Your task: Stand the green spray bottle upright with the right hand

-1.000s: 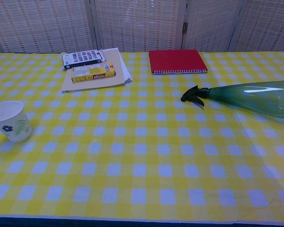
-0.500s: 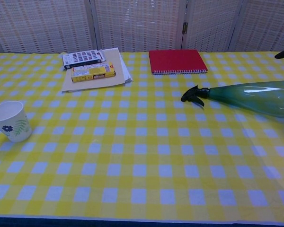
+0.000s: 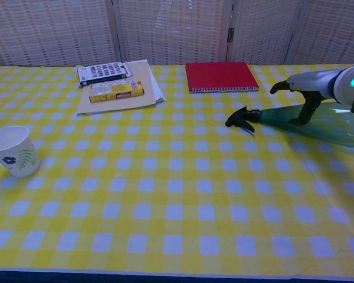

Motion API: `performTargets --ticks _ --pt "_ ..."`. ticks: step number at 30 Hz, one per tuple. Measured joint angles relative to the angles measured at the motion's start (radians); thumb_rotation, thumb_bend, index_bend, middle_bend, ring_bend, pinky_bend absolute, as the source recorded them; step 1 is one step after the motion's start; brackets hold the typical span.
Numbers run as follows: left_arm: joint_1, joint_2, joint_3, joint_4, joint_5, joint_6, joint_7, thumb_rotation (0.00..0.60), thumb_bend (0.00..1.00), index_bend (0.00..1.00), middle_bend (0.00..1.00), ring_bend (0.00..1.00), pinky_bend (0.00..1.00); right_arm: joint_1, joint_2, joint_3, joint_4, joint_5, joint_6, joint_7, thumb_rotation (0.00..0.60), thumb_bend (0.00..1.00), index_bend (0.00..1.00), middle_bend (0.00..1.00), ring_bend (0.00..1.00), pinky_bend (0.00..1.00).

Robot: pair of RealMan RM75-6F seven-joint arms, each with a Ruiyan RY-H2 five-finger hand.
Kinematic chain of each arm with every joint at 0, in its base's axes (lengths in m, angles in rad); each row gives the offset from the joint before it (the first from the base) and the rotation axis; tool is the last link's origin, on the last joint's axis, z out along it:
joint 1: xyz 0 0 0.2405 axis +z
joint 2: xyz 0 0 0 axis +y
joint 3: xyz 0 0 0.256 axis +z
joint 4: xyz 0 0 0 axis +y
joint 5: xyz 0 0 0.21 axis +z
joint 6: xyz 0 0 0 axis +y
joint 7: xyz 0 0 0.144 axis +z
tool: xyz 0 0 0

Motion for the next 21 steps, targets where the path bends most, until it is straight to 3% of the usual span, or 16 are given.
performTargets --ticks 4,9,21 --pt "-0.005 0.002 -0.004 0.01 -0.011 -0.011 -0.017 0.221 0.37 0.01 0.04 0.01 0.01 0.075 -0.097 -0.014 0.156 0.072 -0.049 -0.03 0.6 0.44 0.0 0.03 0.04 0.0" --pt "-0.005 0.005 -0.007 0.019 -0.016 -0.012 -0.042 0.224 0.37 0.01 0.04 0.01 0.01 0.127 -0.169 -0.043 0.269 0.138 -0.092 -0.047 0.6 0.44 0.0 0.04 0.04 0.0" --pt "-0.001 0.01 -0.005 0.025 0.002 0.005 -0.066 0.223 0.37 0.02 0.04 0.01 0.01 0.12 -0.153 -0.087 0.254 0.15 -0.051 -0.026 0.6 0.44 0.0 0.09 0.08 0.0"
